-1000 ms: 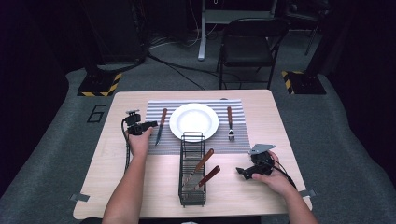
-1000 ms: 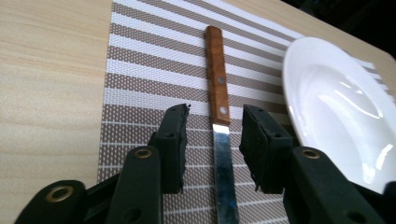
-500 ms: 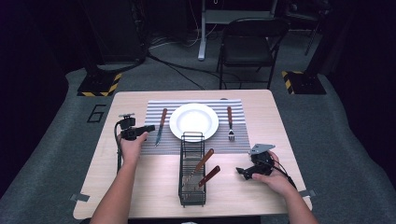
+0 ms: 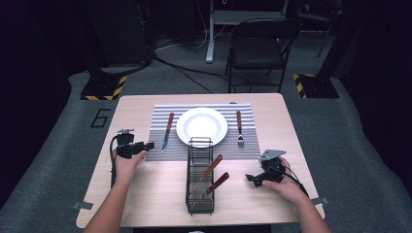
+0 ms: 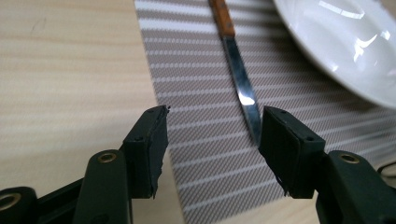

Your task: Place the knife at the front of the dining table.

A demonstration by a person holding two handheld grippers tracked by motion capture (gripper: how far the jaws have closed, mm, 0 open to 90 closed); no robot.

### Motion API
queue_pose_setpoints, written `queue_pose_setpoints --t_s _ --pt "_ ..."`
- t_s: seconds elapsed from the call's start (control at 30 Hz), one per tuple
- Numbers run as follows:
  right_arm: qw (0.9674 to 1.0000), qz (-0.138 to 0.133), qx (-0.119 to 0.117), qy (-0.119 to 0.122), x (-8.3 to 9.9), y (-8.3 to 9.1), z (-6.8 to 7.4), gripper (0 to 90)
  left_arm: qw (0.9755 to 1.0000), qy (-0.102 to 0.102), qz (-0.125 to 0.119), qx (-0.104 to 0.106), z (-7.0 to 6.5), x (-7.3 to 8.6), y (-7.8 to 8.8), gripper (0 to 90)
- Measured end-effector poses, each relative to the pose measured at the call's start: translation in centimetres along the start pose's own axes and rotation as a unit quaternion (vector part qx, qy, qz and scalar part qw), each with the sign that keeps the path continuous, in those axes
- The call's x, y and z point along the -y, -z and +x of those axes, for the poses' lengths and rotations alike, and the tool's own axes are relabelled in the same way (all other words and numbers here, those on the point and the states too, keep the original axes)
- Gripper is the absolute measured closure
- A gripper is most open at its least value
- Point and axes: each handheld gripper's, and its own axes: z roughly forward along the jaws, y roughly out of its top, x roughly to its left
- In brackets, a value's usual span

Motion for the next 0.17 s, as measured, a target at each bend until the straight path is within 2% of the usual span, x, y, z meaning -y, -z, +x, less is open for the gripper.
queue_pose_setpoints --t_s 0.1,0.13,0.17 --pt "1.0000 0.000 0.000 0.002 0.0 0.0 0.0 0.0 0.9996 -0.011 0.001 -0.026 0.9 0.9 0.5 39.8" --pt "1.0000 0.000 0.000 0.002 0.0 0.0 0.0 0.0 0.9996 -0.011 0.001 -0.026 0.9 0.9 0.5 39.3" --pt "1.0000 0.000 0.001 0.002 0.0 0.0 0.0 0.0 0.9987 -0.023 -0.004 -0.046 1.4 1.4 0.7 39.3"
